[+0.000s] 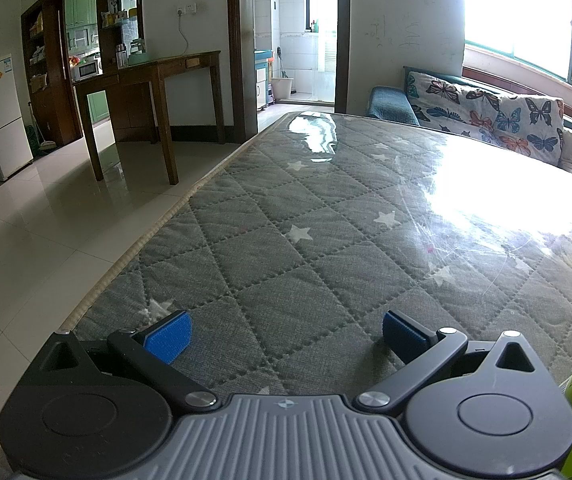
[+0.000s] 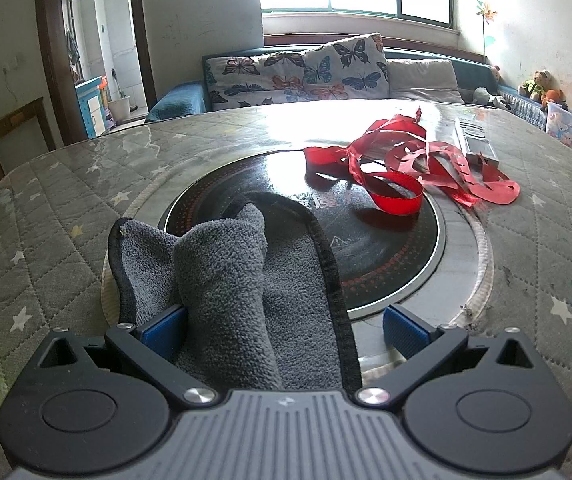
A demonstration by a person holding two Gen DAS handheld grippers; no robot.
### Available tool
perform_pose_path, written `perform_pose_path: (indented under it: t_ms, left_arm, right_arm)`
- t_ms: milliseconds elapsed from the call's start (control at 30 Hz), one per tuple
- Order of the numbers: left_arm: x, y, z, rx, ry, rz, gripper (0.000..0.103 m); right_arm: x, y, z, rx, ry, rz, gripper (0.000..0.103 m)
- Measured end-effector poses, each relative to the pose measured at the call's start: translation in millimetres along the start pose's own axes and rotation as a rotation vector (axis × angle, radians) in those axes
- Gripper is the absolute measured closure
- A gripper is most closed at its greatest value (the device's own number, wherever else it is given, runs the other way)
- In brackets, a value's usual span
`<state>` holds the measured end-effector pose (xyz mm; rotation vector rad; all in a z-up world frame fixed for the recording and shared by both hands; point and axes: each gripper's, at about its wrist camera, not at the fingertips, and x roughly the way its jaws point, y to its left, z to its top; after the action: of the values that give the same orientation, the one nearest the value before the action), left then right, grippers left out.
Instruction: Clean container
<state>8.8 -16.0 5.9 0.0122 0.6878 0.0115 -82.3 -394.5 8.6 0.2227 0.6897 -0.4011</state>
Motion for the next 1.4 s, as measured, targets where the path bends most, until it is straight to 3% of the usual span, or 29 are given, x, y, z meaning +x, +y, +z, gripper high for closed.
perform_pose_path:
  t_ms: [1400]
  left_arm:
    - [-0.4,-0.2,-0.1,0.0,0.0,0.0,0.0]
  right_arm:
    - [-0.2,0.3,5.2,-0.003,0.031,0.026,0.0]
